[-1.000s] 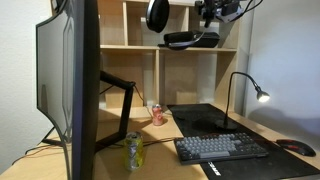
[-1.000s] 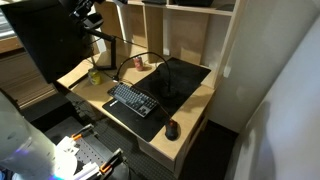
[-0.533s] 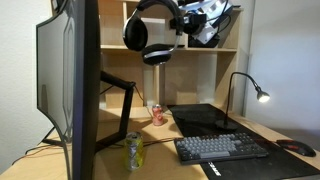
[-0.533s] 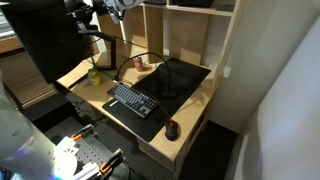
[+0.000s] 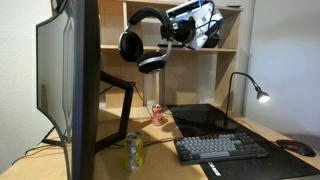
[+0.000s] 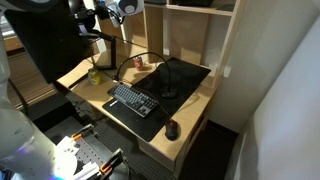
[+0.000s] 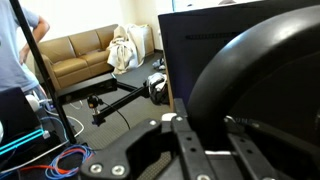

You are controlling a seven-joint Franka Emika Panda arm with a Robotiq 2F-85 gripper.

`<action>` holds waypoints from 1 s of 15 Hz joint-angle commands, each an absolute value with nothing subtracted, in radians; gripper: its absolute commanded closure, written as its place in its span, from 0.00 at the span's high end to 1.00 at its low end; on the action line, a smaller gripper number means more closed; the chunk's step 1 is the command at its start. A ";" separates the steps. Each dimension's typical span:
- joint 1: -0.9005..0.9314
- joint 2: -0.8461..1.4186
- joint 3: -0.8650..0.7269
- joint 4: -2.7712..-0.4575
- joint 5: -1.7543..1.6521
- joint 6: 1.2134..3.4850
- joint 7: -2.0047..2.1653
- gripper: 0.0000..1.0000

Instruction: Hang the headphones behind the monitor

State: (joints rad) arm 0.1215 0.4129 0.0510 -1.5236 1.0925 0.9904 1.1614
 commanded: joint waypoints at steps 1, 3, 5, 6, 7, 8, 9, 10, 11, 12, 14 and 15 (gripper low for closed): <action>0.147 0.524 0.083 -1.439 1.276 1.006 1.364 0.05; 0.169 0.577 0.094 -1.385 1.381 1.108 1.472 0.05; 0.190 0.624 0.095 -1.326 1.442 1.251 1.519 0.05; 0.195 0.636 0.101 -1.312 1.458 1.295 1.529 0.05; 0.184 0.597 0.102 -1.395 1.412 1.247 1.490 0.20; 0.188 0.615 0.106 -1.371 1.425 1.283 1.505 0.20; 0.190 0.627 0.108 -1.355 1.429 1.296 1.510 0.20; 0.190 0.633 0.108 -1.345 1.430 1.297 1.513 0.05; 0.189 0.642 0.107 -1.350 1.421 1.289 1.533 0.05; 0.184 0.658 0.112 -1.355 1.436 1.292 1.559 0.05; 0.178 0.690 0.117 -1.350 1.464 1.298 1.602 0.05; 0.177 0.708 0.120 -1.338 1.472 1.297 1.608 0.05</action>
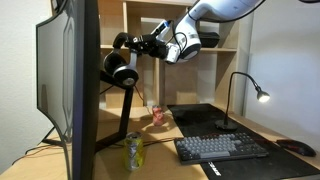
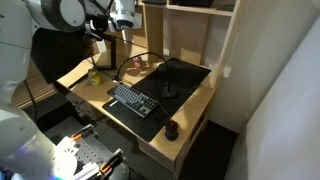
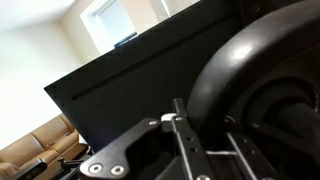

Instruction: Hang the headphones behind the monitor

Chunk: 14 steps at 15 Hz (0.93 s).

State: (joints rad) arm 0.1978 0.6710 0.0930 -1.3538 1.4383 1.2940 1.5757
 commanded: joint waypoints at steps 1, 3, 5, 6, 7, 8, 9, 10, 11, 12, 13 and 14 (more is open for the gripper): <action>0.177 0.719 0.120 -1.331 1.483 1.307 1.608 0.05; 0.175 0.738 0.125 -1.320 1.512 1.311 1.600 0.05; 0.180 0.747 0.127 -1.316 1.529 1.321 1.594 0.05; 0.183 0.751 0.128 -1.315 1.532 1.324 1.595 0.05; 0.189 0.755 0.129 -1.316 1.529 1.332 1.594 0.05; 0.198 0.758 0.128 -1.319 1.518 1.343 1.590 0.05; 0.209 0.763 0.126 -1.323 1.505 1.359 1.587 0.05; 0.220 0.766 0.123 -1.325 1.495 1.387 1.587 0.05; 0.233 0.772 0.119 -1.325 1.480 1.416 1.592 0.05; 0.245 0.780 0.117 -1.319 1.468 1.444 1.599 0.05; 0.257 0.787 0.115 -1.314 1.455 1.475 1.599 0.05; 0.264 0.795 0.116 -1.307 1.446 1.500 1.606 0.05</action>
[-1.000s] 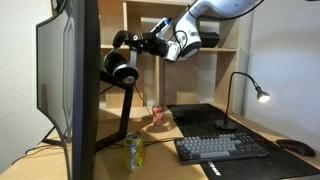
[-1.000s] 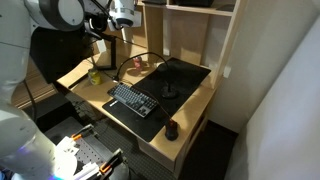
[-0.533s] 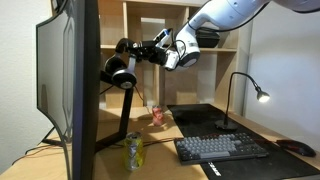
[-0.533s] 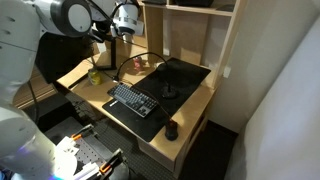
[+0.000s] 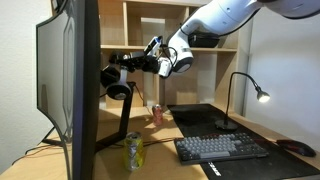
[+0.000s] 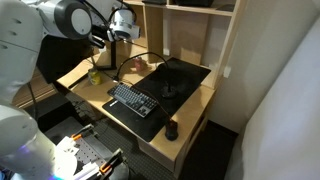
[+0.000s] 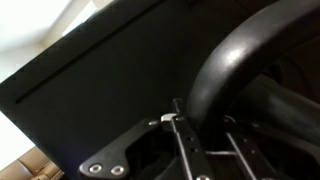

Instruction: Hang the headphones behind the monitor

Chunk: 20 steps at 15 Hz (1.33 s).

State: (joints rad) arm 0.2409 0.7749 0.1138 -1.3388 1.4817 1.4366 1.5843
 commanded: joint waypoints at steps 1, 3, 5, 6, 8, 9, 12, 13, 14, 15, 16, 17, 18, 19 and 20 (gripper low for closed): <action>0.269 0.801 0.118 -1.304 1.439 1.525 1.611 0.05; 0.277 0.806 0.121 -1.303 1.424 1.570 1.629 0.05; 0.279 0.809 0.120 -1.305 1.404 1.604 1.654 0.05; 0.279 0.807 0.118 -1.306 1.389 1.615 1.670 0.05; 0.281 0.803 0.111 -1.311 1.348 1.639 1.705 0.45; 0.280 0.803 0.110 -1.310 1.331 1.646 1.719 0.46; 0.281 0.795 0.102 -1.312 1.272 1.654 1.759 0.66; 0.282 0.792 0.099 -1.308 1.250 1.656 1.769 0.74; 0.284 0.784 0.094 -1.305 1.222 1.658 1.778 0.81; 0.285 0.776 0.088 -1.301 1.188 1.656 1.786 0.89; 0.289 0.766 0.082 -1.298 1.154 1.661 1.794 0.95; 0.290 0.754 0.079 -1.296 1.120 1.664 1.795 1.00; 0.291 0.744 0.076 -1.293 1.086 1.670 1.794 1.00; 0.287 0.732 0.077 -1.294 1.059 1.673 1.794 1.00; 0.280 0.720 0.081 -1.297 1.041 1.668 1.796 1.00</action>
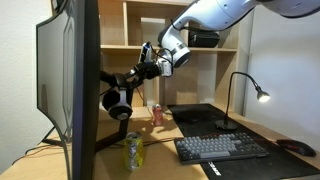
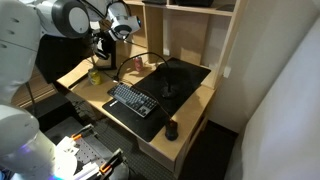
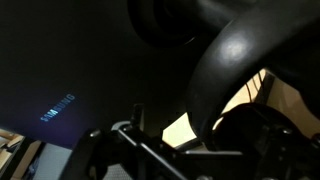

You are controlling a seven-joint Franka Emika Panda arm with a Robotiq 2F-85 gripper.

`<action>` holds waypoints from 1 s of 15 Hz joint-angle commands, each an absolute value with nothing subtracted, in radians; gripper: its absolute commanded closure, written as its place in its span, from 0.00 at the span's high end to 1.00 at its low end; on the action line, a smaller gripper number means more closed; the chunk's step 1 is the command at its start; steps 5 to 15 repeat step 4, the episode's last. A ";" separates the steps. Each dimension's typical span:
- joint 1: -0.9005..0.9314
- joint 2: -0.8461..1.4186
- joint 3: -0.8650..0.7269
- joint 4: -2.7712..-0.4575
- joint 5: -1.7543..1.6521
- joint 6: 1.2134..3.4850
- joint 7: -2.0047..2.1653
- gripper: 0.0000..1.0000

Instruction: Hang the headphones behind the monitor

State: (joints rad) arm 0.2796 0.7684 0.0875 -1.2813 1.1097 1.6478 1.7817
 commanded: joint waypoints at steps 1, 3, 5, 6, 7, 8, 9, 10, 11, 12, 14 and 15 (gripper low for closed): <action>0.264 0.761 0.109 -1.276 1.072 1.655 1.789 1.00; 0.264 0.742 0.107 -1.275 1.050 1.654 1.796 1.00; 0.264 0.739 0.107 -1.275 1.047 1.654 1.796 1.00; 0.264 0.739 0.107 -1.275 1.047 1.654 1.796 1.00; 0.264 0.739 0.107 -1.275 1.047 1.654 1.796 1.00; 0.264 0.739 0.107 -1.275 1.047 1.654 1.796 1.00; 0.264 0.739 0.107 -1.275 1.047 1.654 1.796 1.00; 0.264 0.739 0.107 -1.275 1.047 1.654 1.796 1.00; 0.264 0.739 0.107 -1.275 1.047 1.654 1.796 1.00; 0.264 0.739 0.107 -1.275 1.047 1.654 1.796 1.00; 0.264 0.739 0.107 -1.275 1.047 1.654 1.796 1.00; 0.264 0.739 0.107 -1.275 1.047 1.654 1.796 1.00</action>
